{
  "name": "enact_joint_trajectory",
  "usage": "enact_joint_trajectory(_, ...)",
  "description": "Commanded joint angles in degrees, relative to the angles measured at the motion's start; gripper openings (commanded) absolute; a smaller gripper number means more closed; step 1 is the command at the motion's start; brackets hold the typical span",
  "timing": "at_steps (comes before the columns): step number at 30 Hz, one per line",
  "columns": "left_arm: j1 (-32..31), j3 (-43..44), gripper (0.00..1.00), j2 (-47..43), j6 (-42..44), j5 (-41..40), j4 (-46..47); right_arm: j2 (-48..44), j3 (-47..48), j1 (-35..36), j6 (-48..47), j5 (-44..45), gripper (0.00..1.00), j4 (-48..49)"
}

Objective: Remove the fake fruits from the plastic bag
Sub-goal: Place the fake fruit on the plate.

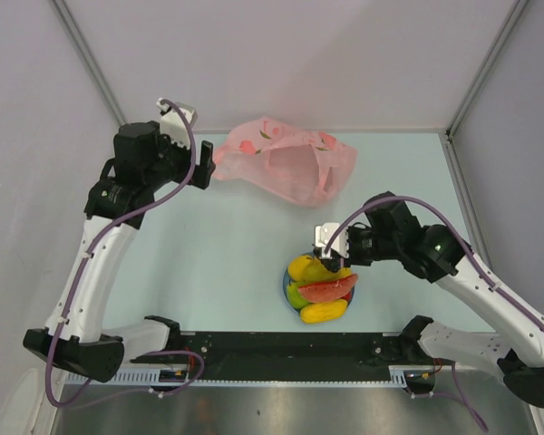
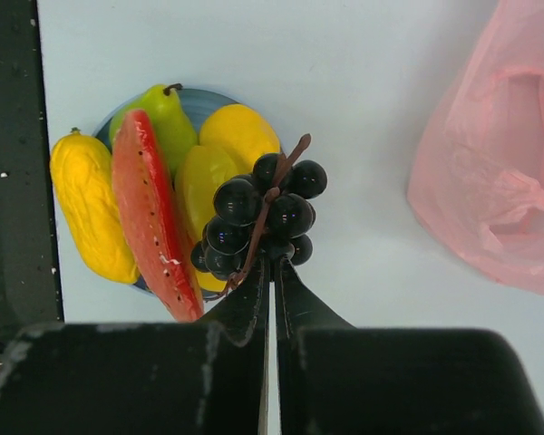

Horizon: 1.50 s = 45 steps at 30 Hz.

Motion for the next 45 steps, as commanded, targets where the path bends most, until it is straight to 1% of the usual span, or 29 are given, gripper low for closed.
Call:
enact_joint_trajectory(1, 0.4, -0.8, 1.00, -2.2, -0.9, 2.1, 1.2, -0.5, -0.8, 2.0, -0.6, -1.4, 0.01, -0.6)
enact_joint_trajectory(5, 0.4, -1.3, 1.00, -2.2, -1.0, 2.6, 1.1, -0.7, -2.0, 3.7, -1.4, -1.3, 0.02, -0.8)
enact_joint_trajectory(14, 0.3, -2.7, 1.00, -2.9, -1.4, 3.5, 1.1, -1.0, -3.8, 5.1, -0.9, -2.6, 0.04, 0.3)
enact_joint_trajectory(18, 0.4, -3.1, 1.00, -3.5, -1.1, 3.5, 1.1, -0.7, -4.1, 6.0, -0.8, -3.6, 0.09, 0.4)
enact_joint_trajectory(20, 0.4, -3.6, 1.00, -4.0, -1.1, 3.4, 1.2, -0.2, -4.3, 6.7, -0.9, -3.7, 0.11, 0.4)
enact_joint_trajectory(27, 0.5, -5.5, 1.00, -5.6, -0.8, 3.2, 1.5, 1.2, -4.3, 9.4, -1.2, -2.4, 0.20, 1.9)
enact_joint_trajectory(29, 0.5, -5.8, 1.00, -5.8, -0.8, 3.2, 1.4, 1.4, -4.2, 10.2, -1.3, -2.2, 0.25, 1.8)
enact_joint_trajectory(30, 0.5, -5.8, 1.00, -5.9, -0.7, 3.3, 1.5, 1.6, -4.3, 10.4, -1.3, -1.9, 0.29, 1.8)
enact_joint_trajectory(33, 0.7, -5.7, 1.00, -5.9, -0.8, 3.5, 1.4, 1.8, -4.2, 11.0, -1.4, -1.4, 0.35, 2.0)
enact_joint_trajectory(38, 0.7, -5.7, 1.00, -5.9, -0.8, 3.8, 1.5, 1.9, -4.3, 11.6, -1.8, -0.3, 0.39, 2.0)
enact_joint_trajectory(43, 0.8, -5.8, 1.00, -5.7, -1.0, 4.1, 1.5, 1.4, -4.3, 11.6, -1.4, 0.7, 0.40, 2.1)
enact_joint_trajectory(45, 0.8, -6.1, 1.00, -5.7, -0.9, 4.0, 1.5, 0.9, -4.2, 11.6, -0.6, 2.9, 0.43, 3.4)
